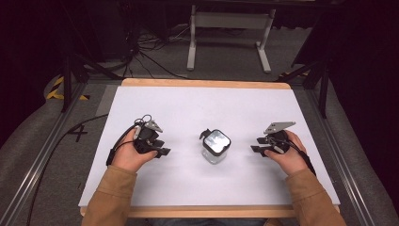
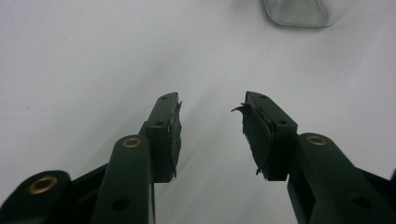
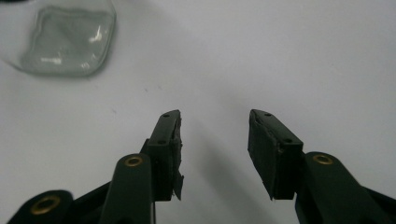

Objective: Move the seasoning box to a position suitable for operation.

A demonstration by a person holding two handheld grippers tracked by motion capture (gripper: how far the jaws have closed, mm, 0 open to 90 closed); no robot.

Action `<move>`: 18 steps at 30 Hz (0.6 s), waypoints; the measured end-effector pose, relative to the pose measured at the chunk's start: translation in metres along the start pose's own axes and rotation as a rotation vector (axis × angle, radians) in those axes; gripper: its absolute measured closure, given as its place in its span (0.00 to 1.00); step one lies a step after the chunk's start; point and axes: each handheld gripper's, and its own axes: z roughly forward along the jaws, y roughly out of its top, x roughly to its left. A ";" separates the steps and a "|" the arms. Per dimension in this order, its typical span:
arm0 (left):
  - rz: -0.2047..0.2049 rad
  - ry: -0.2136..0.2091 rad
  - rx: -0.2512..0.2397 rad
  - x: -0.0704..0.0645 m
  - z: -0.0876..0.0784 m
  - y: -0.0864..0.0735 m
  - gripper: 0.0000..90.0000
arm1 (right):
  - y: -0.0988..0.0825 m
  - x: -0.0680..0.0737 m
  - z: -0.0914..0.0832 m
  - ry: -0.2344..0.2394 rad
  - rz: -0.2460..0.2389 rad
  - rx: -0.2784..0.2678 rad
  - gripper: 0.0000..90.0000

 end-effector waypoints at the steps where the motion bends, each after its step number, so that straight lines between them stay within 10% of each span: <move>1: -0.008 -0.016 -0.013 0.001 0.001 0.000 0.62 | 0.004 0.001 0.001 0.004 0.003 -0.004 0.61; 18: -0.035 -0.004 -0.059 -0.006 -0.032 -0.019 0.70 | 0.042 0.029 0.047 0.158 -0.070 -0.091 0.99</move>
